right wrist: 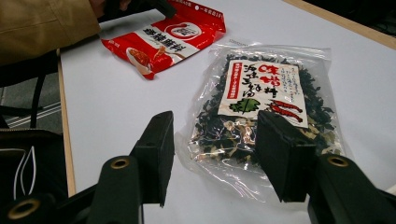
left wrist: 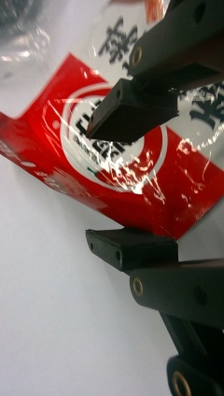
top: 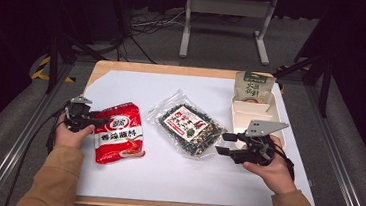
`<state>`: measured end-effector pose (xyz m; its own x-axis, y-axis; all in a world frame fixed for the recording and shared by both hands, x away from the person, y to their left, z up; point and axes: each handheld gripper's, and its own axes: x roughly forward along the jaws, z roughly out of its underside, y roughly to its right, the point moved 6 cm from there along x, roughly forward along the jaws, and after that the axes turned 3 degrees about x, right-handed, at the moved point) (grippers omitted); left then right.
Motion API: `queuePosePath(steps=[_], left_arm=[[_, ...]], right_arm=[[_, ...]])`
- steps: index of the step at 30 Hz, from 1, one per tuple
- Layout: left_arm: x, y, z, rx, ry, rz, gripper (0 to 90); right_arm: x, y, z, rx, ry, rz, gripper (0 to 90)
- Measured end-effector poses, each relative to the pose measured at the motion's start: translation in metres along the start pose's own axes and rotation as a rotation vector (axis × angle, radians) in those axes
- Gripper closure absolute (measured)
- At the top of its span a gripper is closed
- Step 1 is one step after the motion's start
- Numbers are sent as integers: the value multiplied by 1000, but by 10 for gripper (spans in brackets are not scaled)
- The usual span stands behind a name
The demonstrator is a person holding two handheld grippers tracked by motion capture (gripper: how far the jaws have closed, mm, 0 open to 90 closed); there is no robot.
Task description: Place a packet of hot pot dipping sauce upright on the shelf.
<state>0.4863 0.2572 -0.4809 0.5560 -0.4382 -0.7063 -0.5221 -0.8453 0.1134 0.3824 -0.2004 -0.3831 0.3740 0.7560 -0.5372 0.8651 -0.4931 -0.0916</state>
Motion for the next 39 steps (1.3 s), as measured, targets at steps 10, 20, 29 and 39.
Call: queuePosePath(steps=[10, 20, 29, 39], left_arm=[[4, -8, 1, 3, 12, -94, 709], [1, -8, 1, 28, 31, -108, 875], [-9, -5, -1, 34, 25, -98, 891], [-32, 4, -9, 34, 51, -79, 897]], right_arm=[[0, -1, 1, -5, -3, -5, 488], [-1, -1, 3, -5, 0, -2, 505], [-2, -2, 2, -12, 2, 3, 517], [-4, -3, 1, -15, 10, 6, 523]])
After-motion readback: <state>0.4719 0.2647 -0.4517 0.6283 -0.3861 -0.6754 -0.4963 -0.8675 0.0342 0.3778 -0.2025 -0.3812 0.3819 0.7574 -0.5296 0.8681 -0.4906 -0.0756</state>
